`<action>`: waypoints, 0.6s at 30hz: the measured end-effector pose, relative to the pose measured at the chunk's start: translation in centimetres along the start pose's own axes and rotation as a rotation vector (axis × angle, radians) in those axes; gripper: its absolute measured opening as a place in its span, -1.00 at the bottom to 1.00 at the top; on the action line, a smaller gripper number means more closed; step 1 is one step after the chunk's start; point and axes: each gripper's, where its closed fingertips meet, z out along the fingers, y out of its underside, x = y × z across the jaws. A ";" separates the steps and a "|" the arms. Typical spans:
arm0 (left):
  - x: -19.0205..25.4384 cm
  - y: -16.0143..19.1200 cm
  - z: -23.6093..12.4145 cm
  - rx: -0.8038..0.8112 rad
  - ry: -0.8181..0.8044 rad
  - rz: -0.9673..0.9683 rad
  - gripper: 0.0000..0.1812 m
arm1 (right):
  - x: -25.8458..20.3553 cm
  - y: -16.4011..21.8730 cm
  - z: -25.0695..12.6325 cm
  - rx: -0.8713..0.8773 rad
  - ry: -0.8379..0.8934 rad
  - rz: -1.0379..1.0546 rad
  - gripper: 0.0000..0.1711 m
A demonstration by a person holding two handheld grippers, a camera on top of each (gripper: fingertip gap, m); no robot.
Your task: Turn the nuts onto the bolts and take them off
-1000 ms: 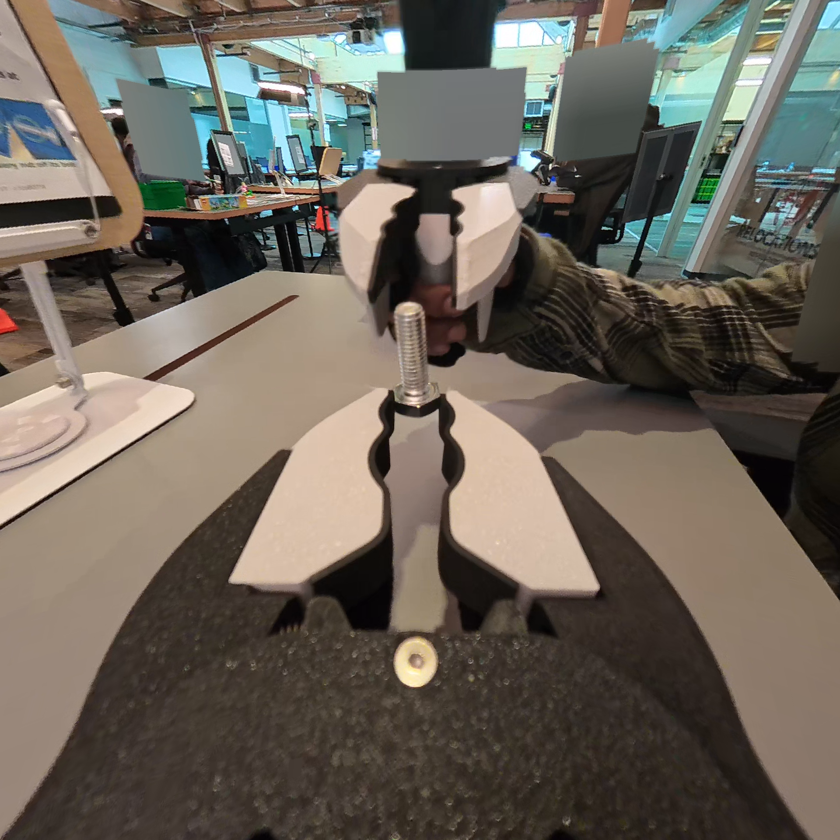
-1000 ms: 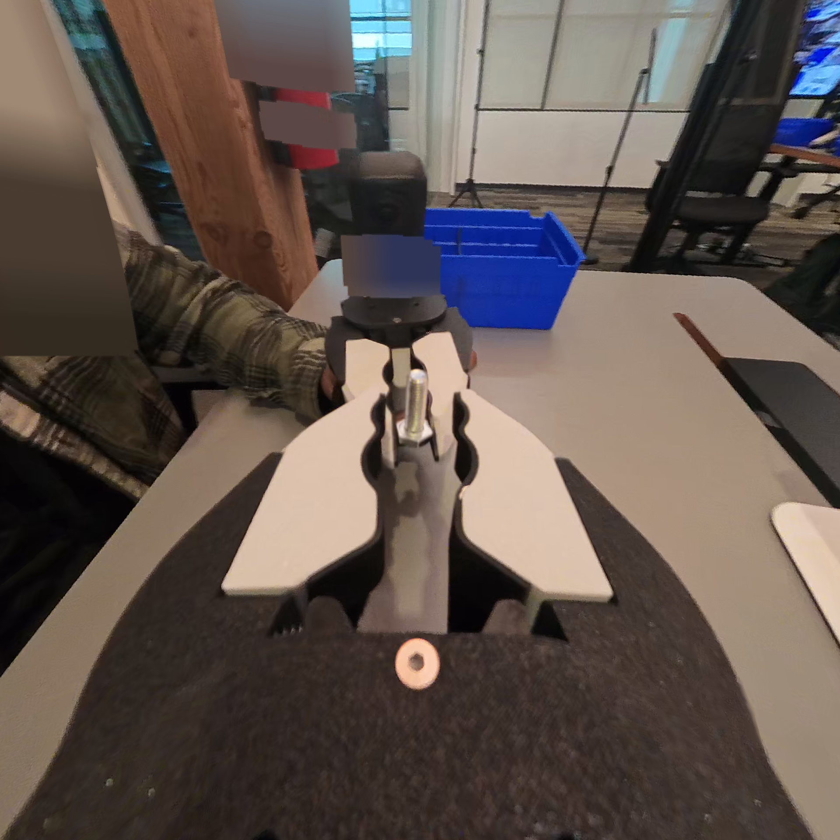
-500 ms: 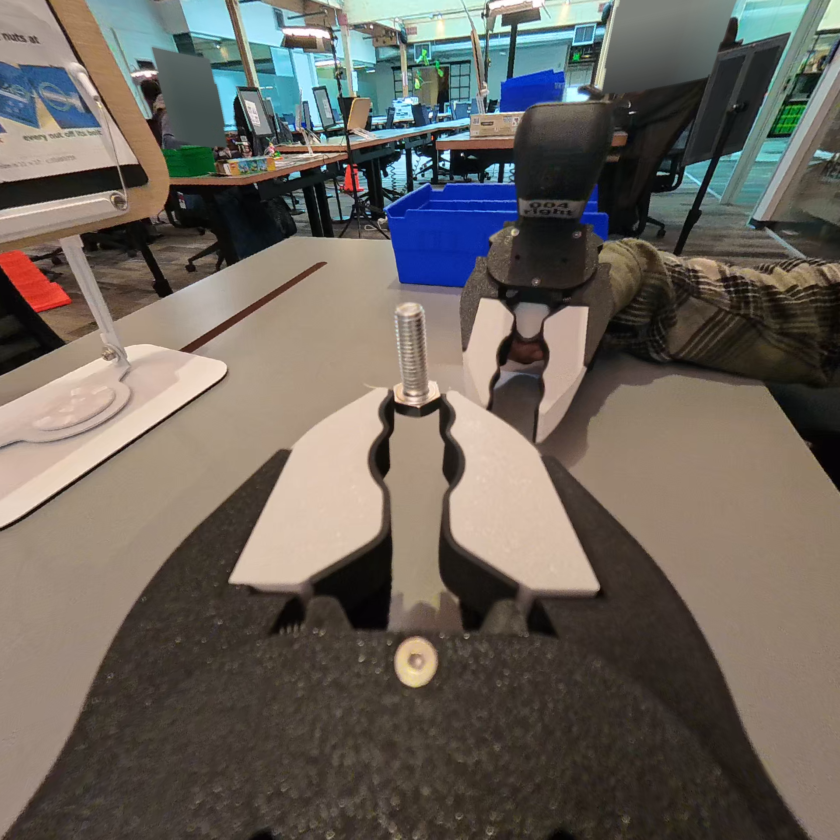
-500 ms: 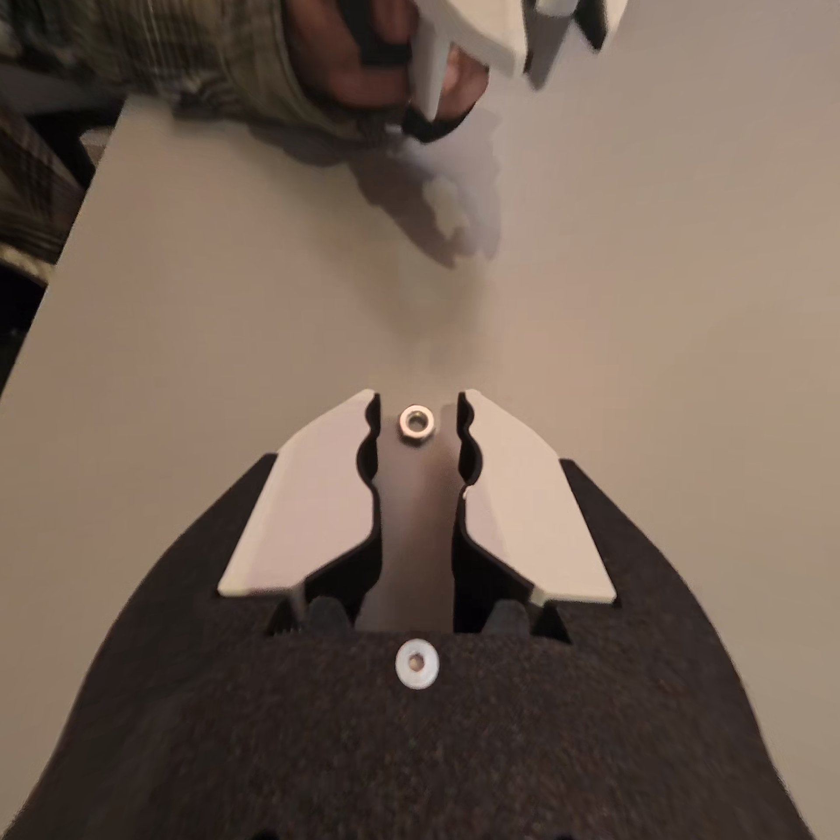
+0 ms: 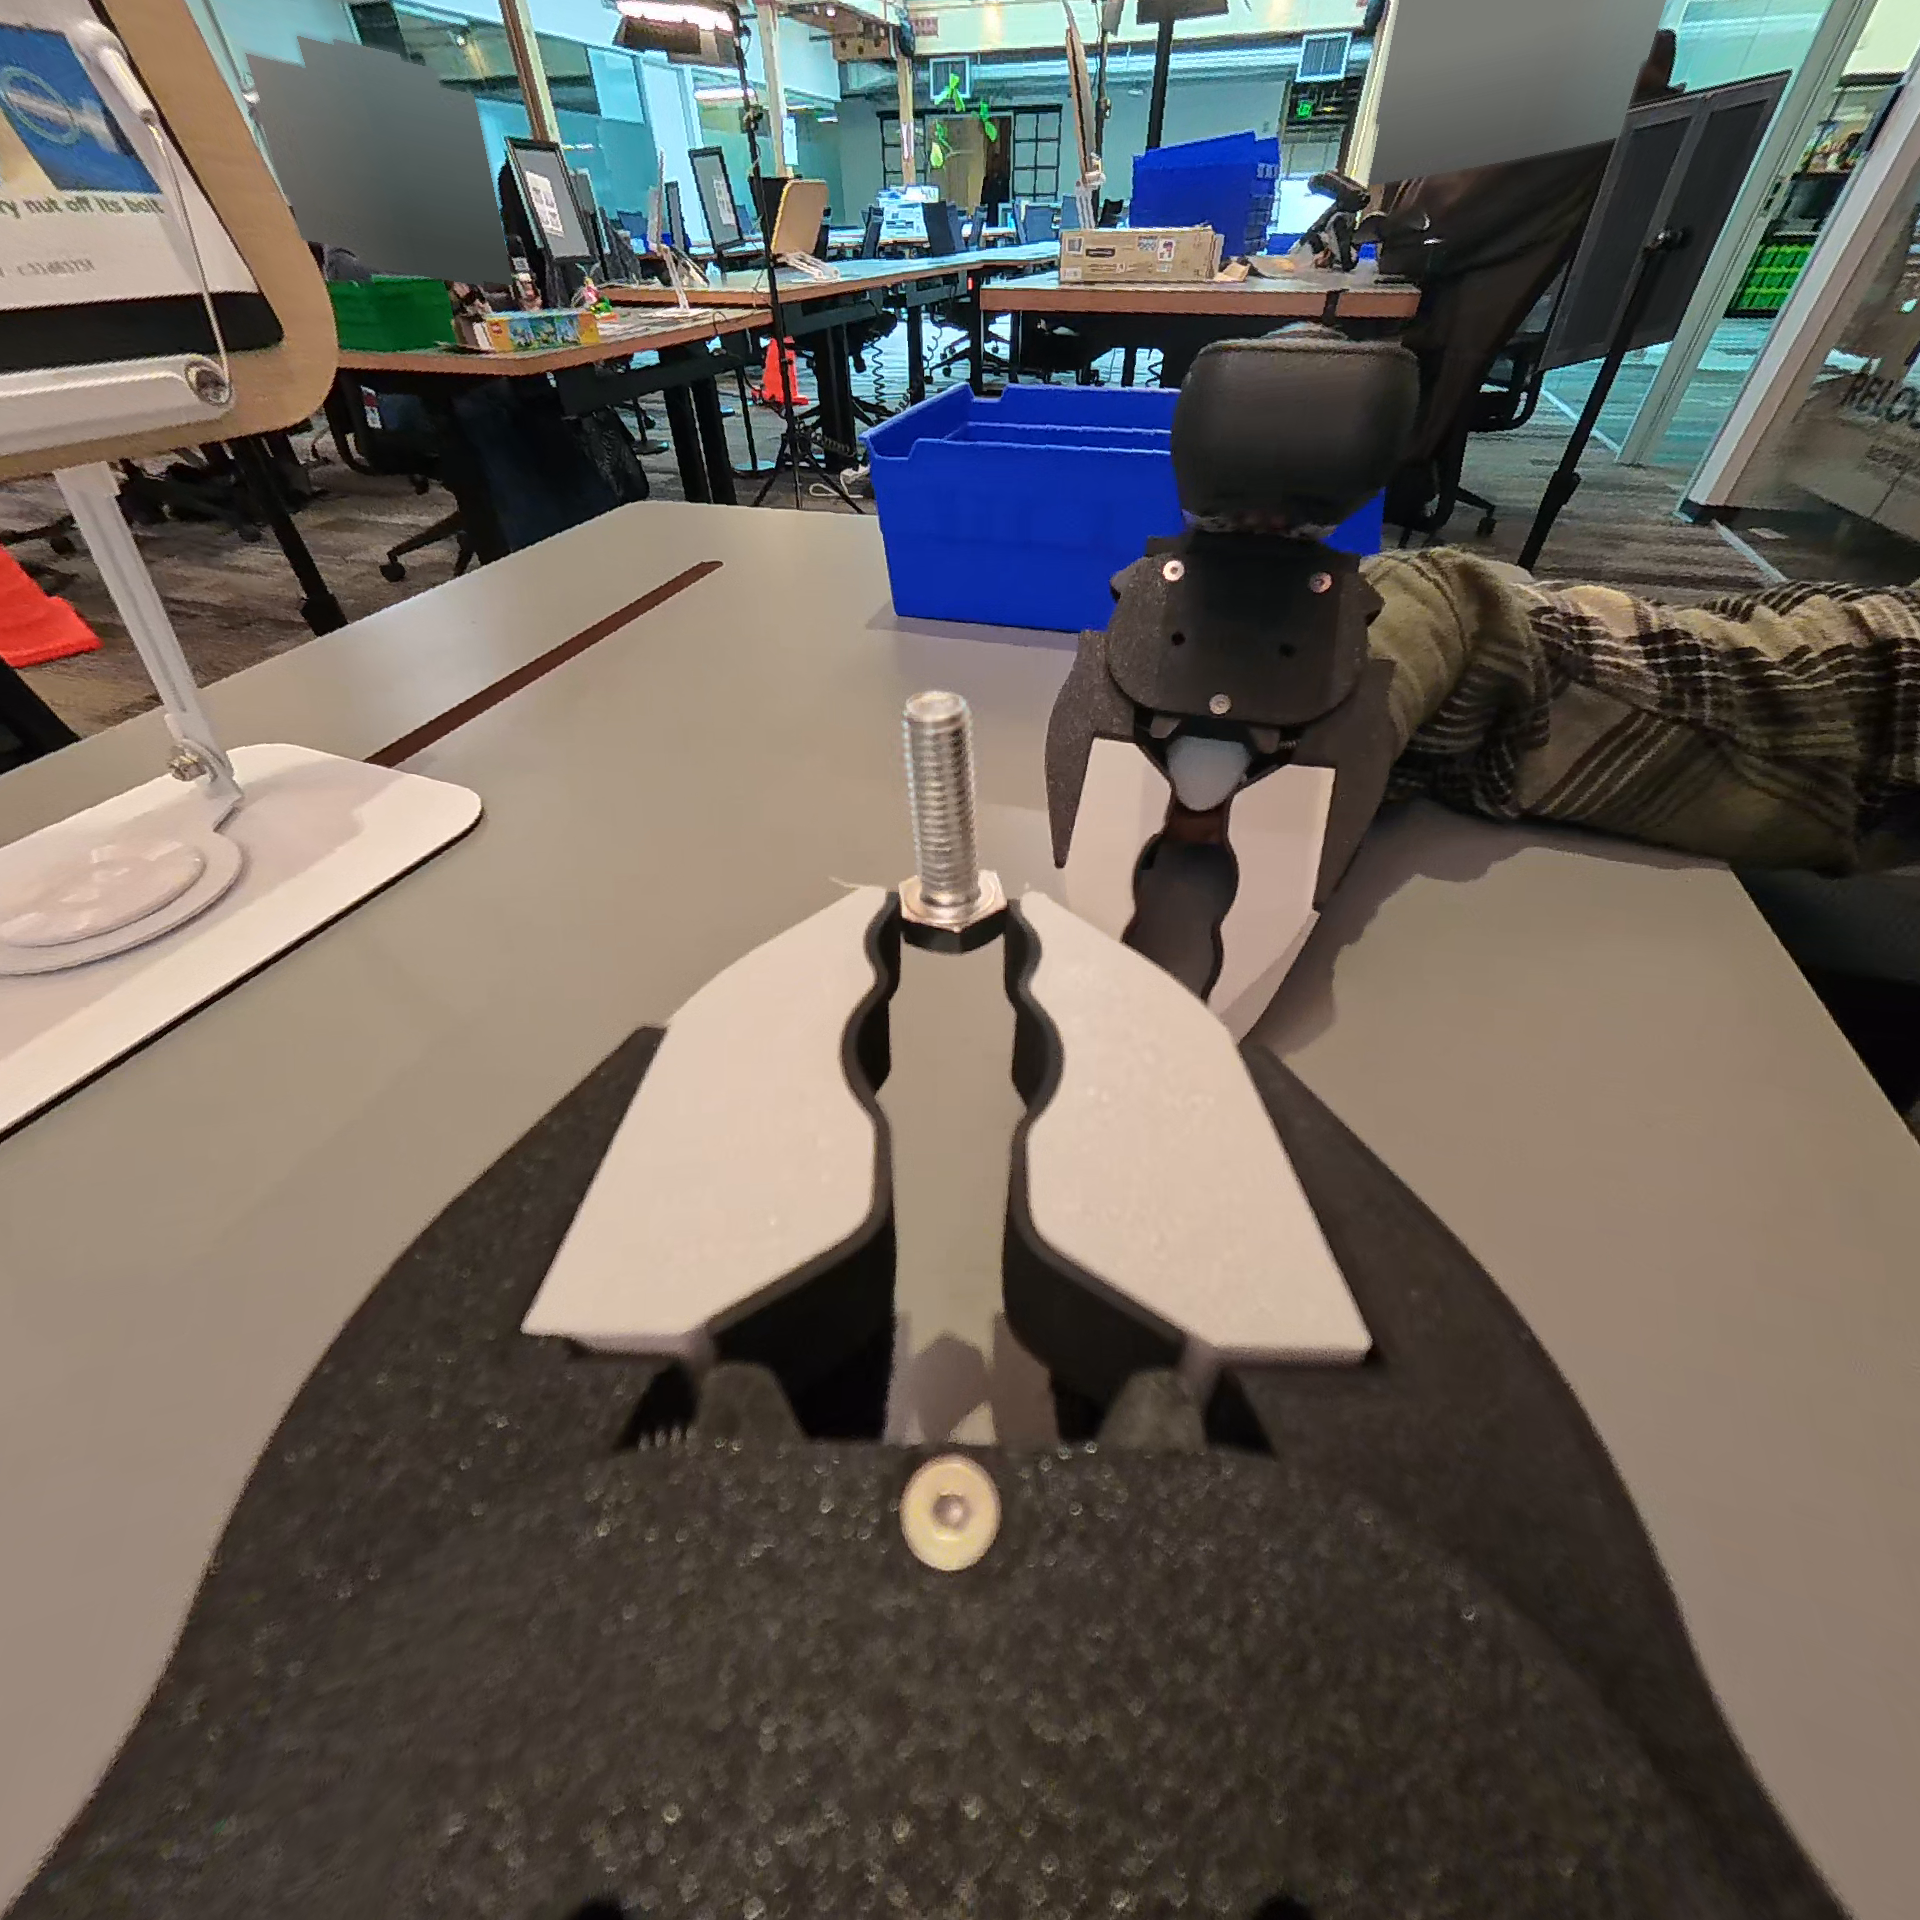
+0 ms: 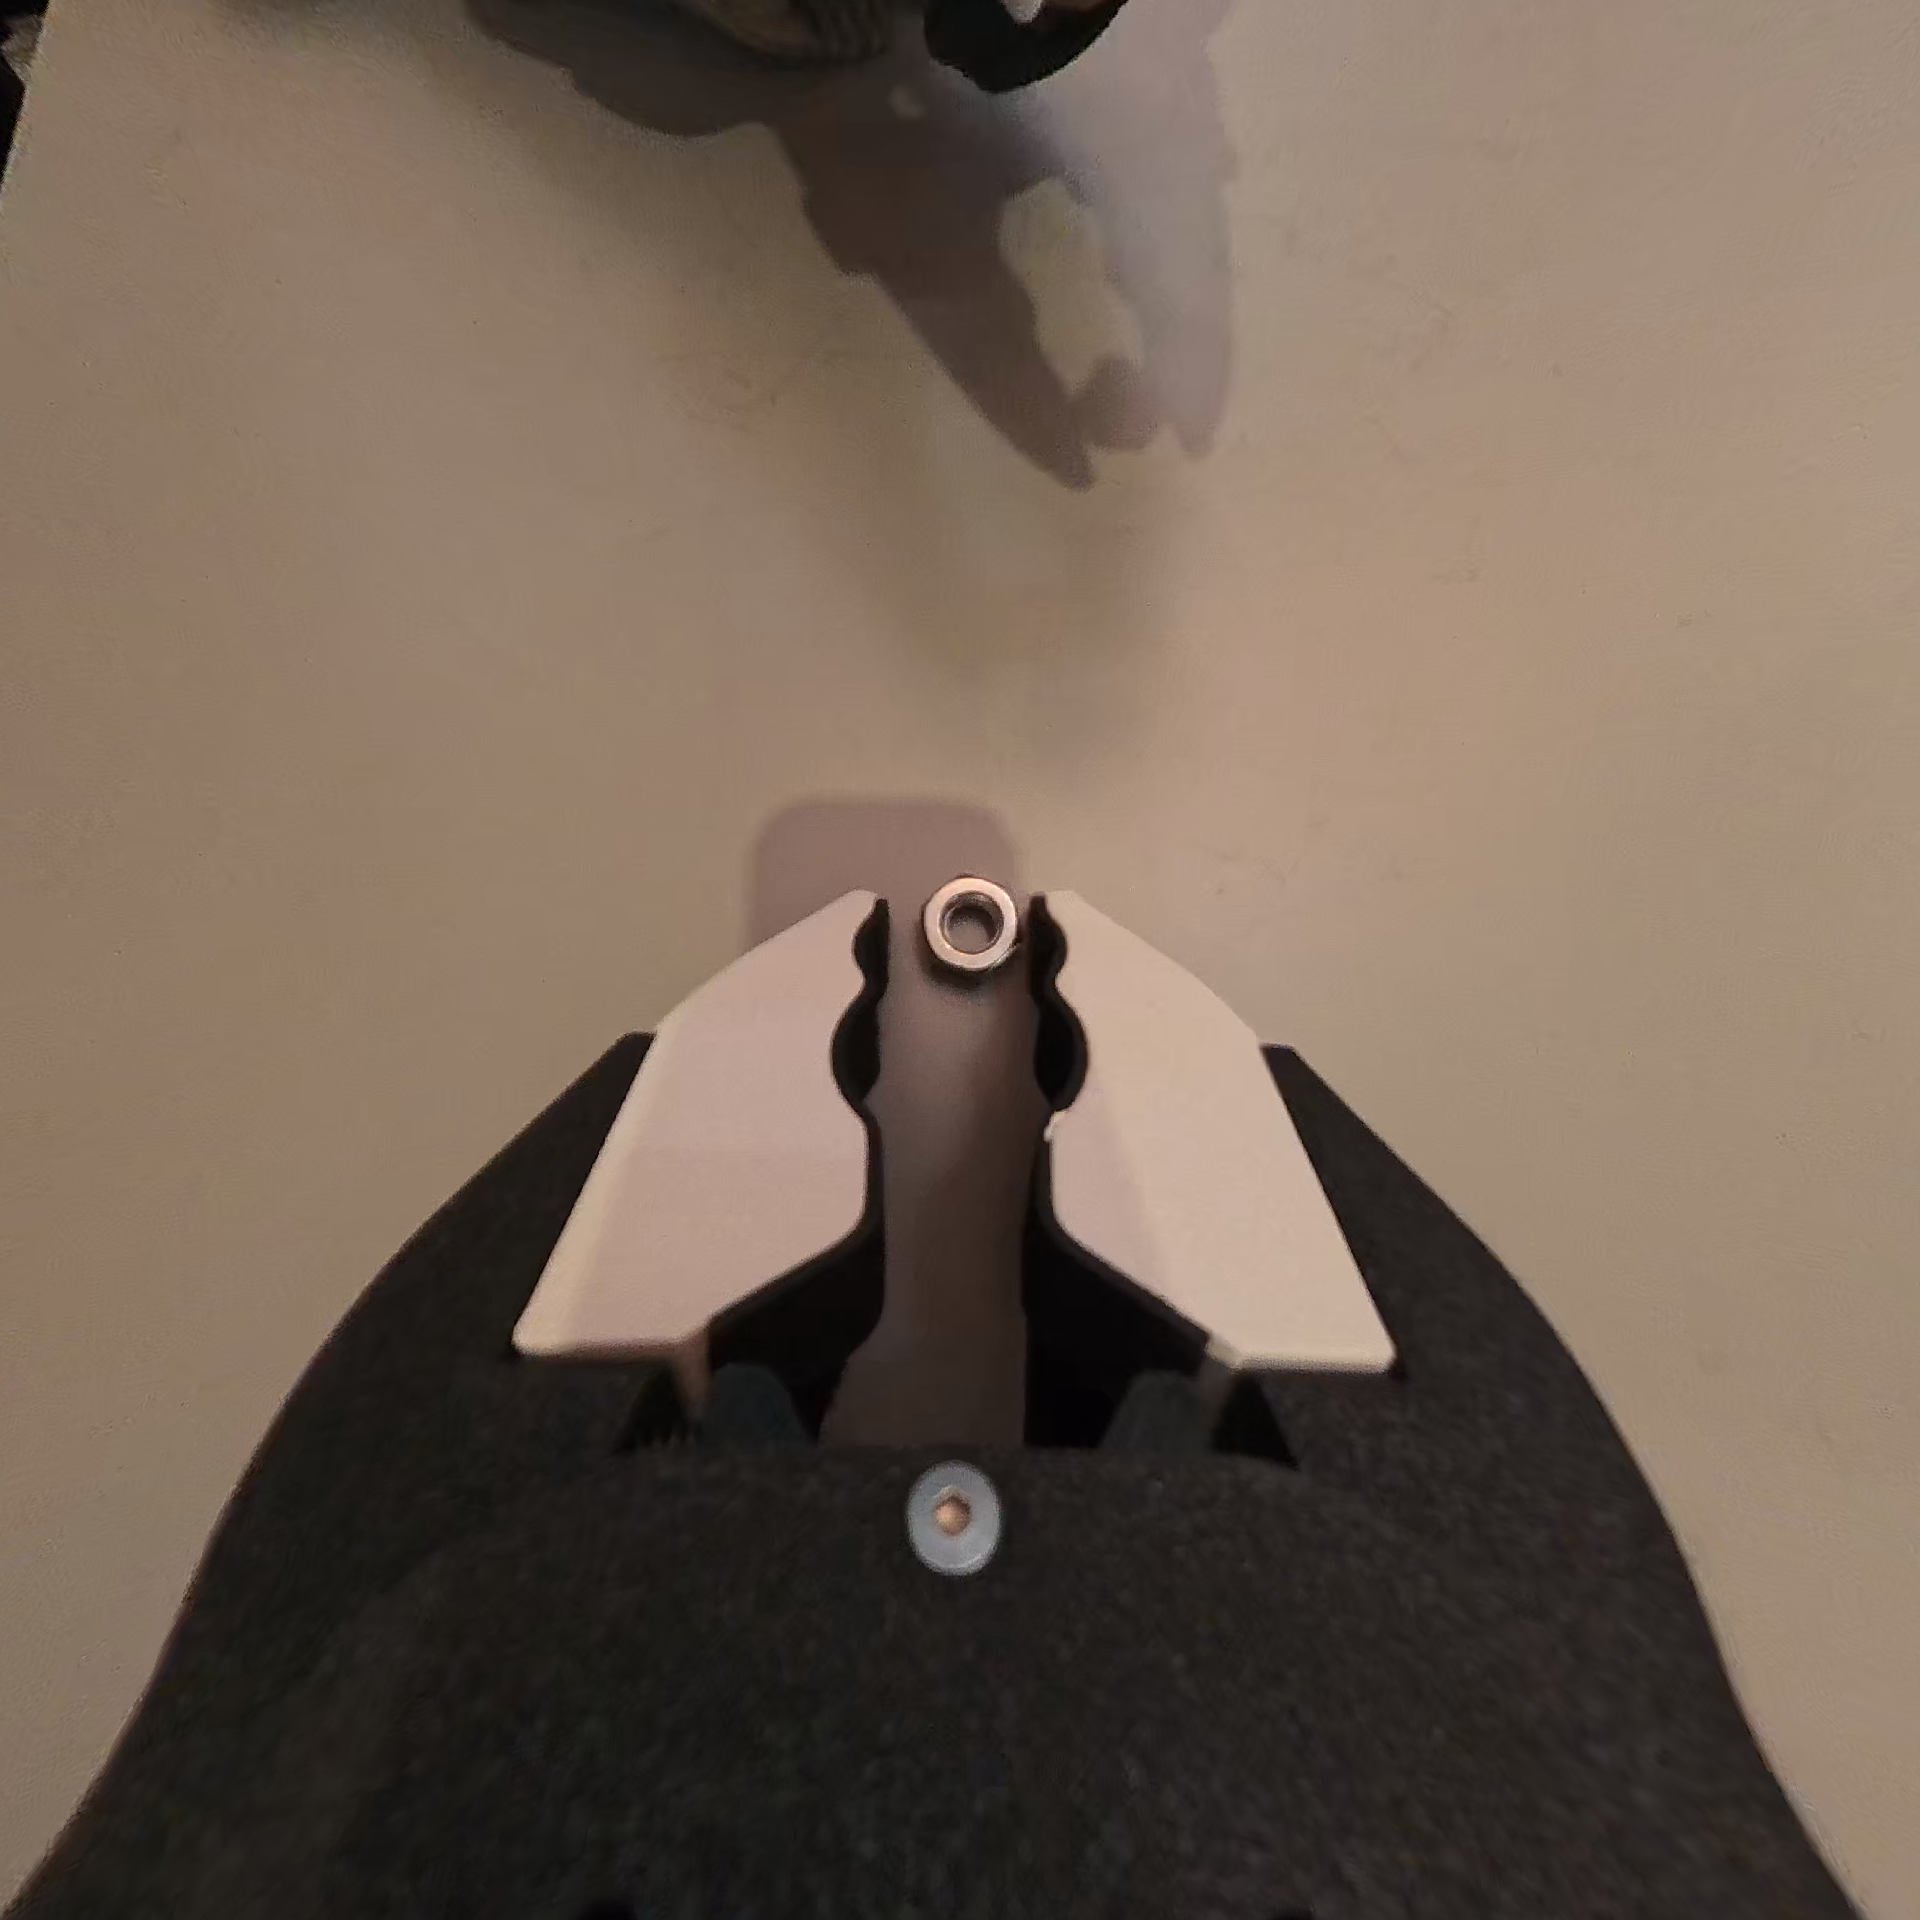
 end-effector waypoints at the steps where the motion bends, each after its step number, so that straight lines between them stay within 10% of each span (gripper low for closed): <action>1: 0.0 0.0 0.0 -0.001 0.001 0.000 -0.80 | 0.1 0.0 0.0 -0.002 0.001 0.007 -0.73; 18: 0.5 0.3 0.4 -0.006 0.012 0.000 -0.80 | 0.4 0.2 -0.2 0.006 0.012 0.036 -0.80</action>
